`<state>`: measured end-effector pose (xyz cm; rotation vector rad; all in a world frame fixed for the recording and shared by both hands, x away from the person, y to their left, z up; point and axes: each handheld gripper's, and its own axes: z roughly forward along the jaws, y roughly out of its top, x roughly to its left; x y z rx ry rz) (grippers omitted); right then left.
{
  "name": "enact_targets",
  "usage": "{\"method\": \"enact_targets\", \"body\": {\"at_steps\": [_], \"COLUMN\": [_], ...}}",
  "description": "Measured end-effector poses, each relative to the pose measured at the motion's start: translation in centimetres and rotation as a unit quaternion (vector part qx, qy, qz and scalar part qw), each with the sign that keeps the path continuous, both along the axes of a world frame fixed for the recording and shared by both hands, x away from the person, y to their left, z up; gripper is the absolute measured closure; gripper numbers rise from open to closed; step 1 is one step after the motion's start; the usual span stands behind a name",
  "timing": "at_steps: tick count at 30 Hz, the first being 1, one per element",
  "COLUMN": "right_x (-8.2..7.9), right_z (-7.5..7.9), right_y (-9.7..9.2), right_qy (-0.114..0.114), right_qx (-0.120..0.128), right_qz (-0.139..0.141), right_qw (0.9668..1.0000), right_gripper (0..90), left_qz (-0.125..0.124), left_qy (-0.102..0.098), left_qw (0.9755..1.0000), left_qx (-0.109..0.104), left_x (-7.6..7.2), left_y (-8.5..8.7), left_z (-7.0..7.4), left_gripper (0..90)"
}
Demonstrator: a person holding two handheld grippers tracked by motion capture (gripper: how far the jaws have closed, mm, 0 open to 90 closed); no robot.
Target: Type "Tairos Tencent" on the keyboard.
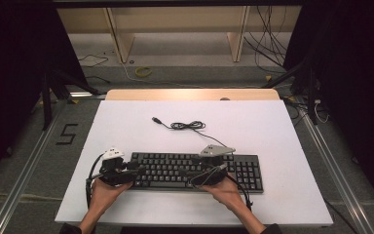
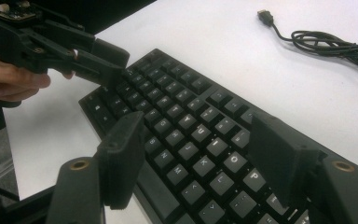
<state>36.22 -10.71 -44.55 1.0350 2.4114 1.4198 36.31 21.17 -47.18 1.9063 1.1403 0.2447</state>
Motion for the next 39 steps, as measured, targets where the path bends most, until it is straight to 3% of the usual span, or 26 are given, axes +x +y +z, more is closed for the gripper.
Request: {"method": "enact_targets", "body": {"at_steps": [4,14,24,34,39], "right_x": [-0.07,-0.05,0.01,0.19,0.45], "right_z": [0.06,0.11,0.09,0.09,-0.02], "right_y": [-0.17,-0.31,-0.34,-0.41,-0.29], "right_qy": [-0.002,-0.005,-0.006,-0.008,-0.009], "right_qx": [-0.001,-0.001,-0.004,-0.006,-0.01], "right_qz": [-0.002,-0.006,-0.009,-0.015,-0.019], "right_qw": [1.0,1.0,0.9999,0.9998,0.9997], "right_gripper": [36.3,36.3,36.3,36.8,38.6], "left_qz": [-0.005,-0.012,-0.011,-0.005,-0.008], "left_qy": [0.004,0.01,0.021,0.025,0.019], "left_qw": [0.9999,0.999,0.998,0.9986,0.9993], "left_qx": [0.01,0.042,0.058,0.045,0.031], "left_x": [0.1,0.3,0.56,0.57,0.4], "left_y": [-0.15,-0.64,-0.86,-0.77,-0.65], "left_z": [-0.12,-0.44,-0.9,-0.86,-0.38], "left_gripper": [70.4,89.1,89.4,89.3,81.4]}}
